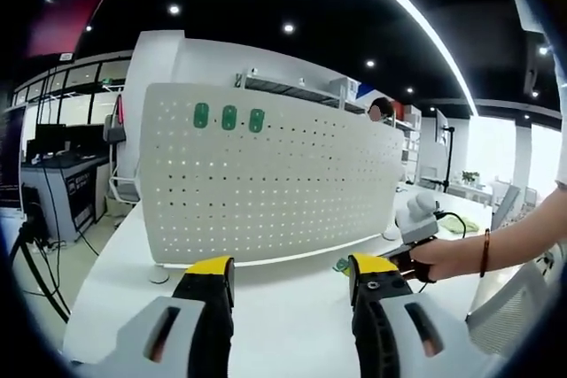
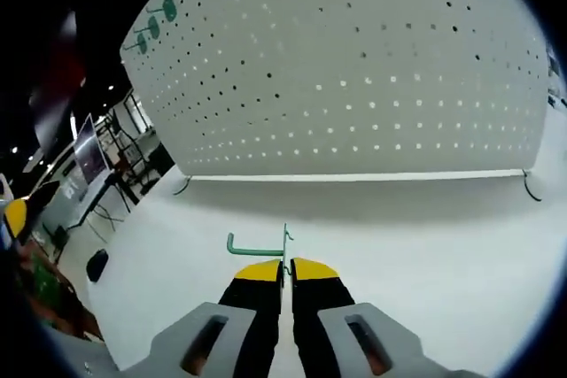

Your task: Insert the hook assembly into the mounting plate slot until the hook locks in place.

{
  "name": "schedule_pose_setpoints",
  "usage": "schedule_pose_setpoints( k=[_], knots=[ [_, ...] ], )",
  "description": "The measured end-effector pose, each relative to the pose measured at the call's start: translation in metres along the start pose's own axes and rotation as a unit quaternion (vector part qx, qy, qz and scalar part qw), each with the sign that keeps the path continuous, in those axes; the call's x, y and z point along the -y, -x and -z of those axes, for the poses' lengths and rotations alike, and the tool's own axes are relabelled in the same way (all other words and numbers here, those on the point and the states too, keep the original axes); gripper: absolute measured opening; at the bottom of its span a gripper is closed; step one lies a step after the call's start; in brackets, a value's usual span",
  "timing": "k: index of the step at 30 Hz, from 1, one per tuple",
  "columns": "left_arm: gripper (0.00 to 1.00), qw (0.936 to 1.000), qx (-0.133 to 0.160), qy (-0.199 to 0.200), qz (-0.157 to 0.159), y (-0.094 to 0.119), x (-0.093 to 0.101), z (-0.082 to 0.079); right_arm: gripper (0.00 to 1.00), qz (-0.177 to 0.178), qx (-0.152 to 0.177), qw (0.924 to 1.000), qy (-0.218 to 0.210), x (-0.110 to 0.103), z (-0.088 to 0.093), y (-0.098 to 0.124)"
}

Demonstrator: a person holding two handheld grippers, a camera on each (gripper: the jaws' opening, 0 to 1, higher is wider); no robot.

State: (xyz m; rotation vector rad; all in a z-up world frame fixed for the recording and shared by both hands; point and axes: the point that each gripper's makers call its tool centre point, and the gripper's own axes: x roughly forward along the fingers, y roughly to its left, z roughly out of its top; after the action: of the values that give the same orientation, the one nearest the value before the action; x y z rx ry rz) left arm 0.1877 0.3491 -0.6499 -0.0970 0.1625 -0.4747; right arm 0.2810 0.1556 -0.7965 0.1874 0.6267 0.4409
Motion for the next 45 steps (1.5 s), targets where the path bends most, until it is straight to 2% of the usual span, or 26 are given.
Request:
schedule_pose_setpoints(
  k=[14,28,38,45],
  knots=[
    [0.53,0.9994,0.009,0.012,0.030,0.001,0.021,-0.007,0.02,-0.019,0.040,0.9990,0.008,-0.027,-0.012,0.033],
    [0.51,0.9973,0.012,0.026,0.067,0.006,0.040,-0.012,0.02,-0.036,0.096,0.9946,0.016,-0.059,-0.028,0.069],
    [0.48,0.9938,0.013,0.041,0.102,0.005,0.059,-0.014,0.02,-0.059,0.151,0.9862,0.034,-0.082,-0.041,0.090],
    [0.43,0.9905,0.009,0.057,0.125,0.003,0.073,-0.013,0.02,-0.072,0.168,0.9822,0.045,-0.097,-0.043,0.101]
  ],
)
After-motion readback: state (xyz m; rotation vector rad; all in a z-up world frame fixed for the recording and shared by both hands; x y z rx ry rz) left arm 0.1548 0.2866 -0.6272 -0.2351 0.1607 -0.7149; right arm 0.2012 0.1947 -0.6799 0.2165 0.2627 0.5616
